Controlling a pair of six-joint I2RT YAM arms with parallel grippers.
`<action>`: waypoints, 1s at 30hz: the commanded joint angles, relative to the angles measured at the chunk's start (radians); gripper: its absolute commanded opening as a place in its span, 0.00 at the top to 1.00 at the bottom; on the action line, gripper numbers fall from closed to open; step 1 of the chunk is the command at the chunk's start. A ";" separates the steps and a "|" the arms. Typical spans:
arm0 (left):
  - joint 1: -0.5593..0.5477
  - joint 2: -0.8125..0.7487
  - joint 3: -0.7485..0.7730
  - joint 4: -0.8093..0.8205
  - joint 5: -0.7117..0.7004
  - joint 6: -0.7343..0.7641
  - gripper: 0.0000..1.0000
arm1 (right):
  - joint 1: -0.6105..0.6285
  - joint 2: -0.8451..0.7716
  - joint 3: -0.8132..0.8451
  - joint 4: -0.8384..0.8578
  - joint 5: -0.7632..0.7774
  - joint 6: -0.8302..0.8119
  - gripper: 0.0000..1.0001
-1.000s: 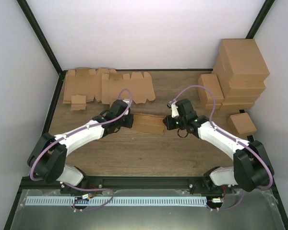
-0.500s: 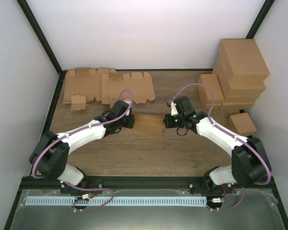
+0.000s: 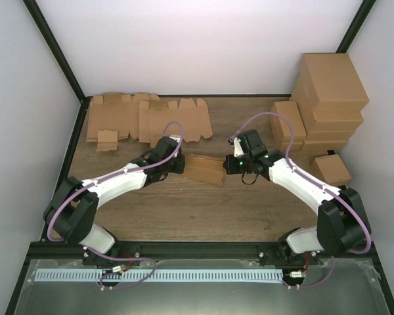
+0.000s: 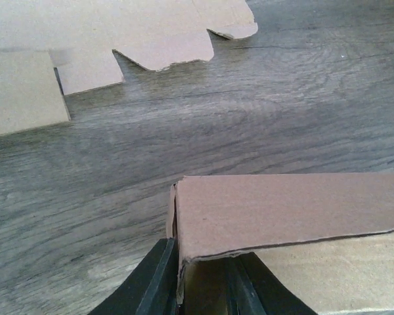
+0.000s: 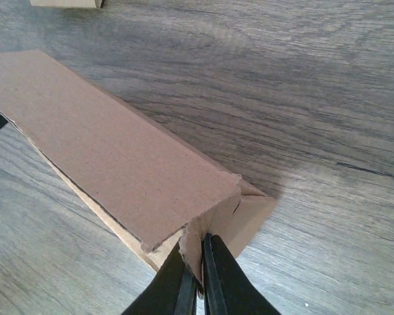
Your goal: Fold the paper box
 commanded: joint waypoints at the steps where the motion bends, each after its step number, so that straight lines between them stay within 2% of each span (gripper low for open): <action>1: -0.014 0.054 -0.013 -0.067 0.000 0.002 0.78 | 0.012 0.019 0.087 -0.041 -0.045 0.047 0.98; 7: -0.043 0.065 0.000 -0.085 -0.049 0.008 0.78 | 0.012 0.052 0.117 -0.065 -0.067 0.099 0.99; 13: -0.095 0.074 0.021 -0.112 -0.155 0.014 0.78 | 0.012 0.051 0.127 -0.076 -0.062 0.127 0.99; 21: -0.098 0.091 0.030 -0.116 -0.163 0.005 0.78 | 0.015 0.049 0.120 -0.093 -0.053 0.114 0.98; 30: -0.099 0.100 0.051 -0.137 -0.165 -0.006 0.78 | 0.058 0.057 0.105 -0.142 0.078 0.104 0.96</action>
